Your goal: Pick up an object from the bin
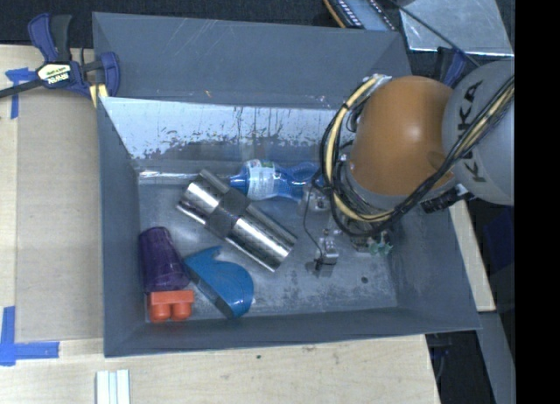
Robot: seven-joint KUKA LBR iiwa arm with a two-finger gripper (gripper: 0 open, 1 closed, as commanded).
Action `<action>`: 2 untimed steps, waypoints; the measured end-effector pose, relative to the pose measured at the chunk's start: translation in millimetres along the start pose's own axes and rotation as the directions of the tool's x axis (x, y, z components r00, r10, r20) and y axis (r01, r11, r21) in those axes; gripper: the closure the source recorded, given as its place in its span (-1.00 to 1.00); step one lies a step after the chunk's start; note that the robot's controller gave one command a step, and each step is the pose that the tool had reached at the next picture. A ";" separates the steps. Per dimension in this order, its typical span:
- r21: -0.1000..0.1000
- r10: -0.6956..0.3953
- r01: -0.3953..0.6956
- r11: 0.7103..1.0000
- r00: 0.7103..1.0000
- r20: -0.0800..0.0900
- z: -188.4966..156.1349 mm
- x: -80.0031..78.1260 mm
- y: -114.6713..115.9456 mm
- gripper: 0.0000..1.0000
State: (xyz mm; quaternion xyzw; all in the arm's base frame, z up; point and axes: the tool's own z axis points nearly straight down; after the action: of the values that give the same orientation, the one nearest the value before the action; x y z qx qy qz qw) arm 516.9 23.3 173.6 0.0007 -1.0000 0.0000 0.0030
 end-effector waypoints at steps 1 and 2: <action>0.000 0.001 -0.001 1.000 1.000 0.009 -4.7 -1.8 -0.1 -1.00; 0.000 0.136 -0.136 0.991 0.991 0.003 103.3 -30.7 69.9 -1.00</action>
Offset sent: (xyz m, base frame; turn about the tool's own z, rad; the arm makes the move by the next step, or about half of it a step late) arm 0.0284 0.0702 -0.1036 0.1374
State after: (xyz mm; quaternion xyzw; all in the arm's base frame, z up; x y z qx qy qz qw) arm 546.9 93.2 70.1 -0.0673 -0.9977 0.0005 0.0016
